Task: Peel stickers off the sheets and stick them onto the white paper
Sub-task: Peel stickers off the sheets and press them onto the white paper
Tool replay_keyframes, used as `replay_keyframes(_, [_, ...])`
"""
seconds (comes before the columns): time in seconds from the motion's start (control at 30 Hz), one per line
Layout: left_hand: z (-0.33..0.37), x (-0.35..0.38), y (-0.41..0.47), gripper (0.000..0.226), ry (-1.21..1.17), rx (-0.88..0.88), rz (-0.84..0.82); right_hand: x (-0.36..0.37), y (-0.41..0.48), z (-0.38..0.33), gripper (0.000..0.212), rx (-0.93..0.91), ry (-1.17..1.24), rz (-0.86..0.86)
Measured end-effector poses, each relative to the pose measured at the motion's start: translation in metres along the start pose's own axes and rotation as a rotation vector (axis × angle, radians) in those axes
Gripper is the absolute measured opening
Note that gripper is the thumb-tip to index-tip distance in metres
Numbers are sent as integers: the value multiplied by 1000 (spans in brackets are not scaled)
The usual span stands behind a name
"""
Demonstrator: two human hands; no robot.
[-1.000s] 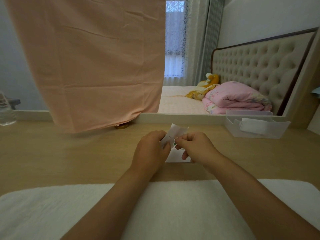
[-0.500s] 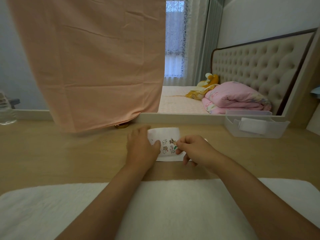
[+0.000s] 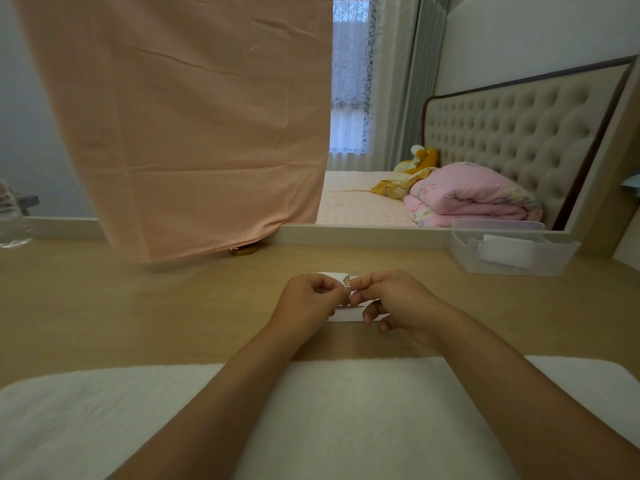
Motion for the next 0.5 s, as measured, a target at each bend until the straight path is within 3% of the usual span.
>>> replay_keyframes(0.27, [-7, -2, -1, 11, -238, -96, 28, 0, -6, -27, 52, -339, -321, 171])
replay_keyframes(0.5, [-9, 4, -3, 9, -412, -150, -1, -4, -9, -32, 52, -381, -355, 247])
Point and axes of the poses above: each hand's wrist, its own y-axis towards the middle knuckle, its own x-axis out of the palm, z = x × y, the point moved 10 cm from there along y, towards the middle knuckle, and after that the axes turned 2 degrees about -z, right-handed, at the moved point
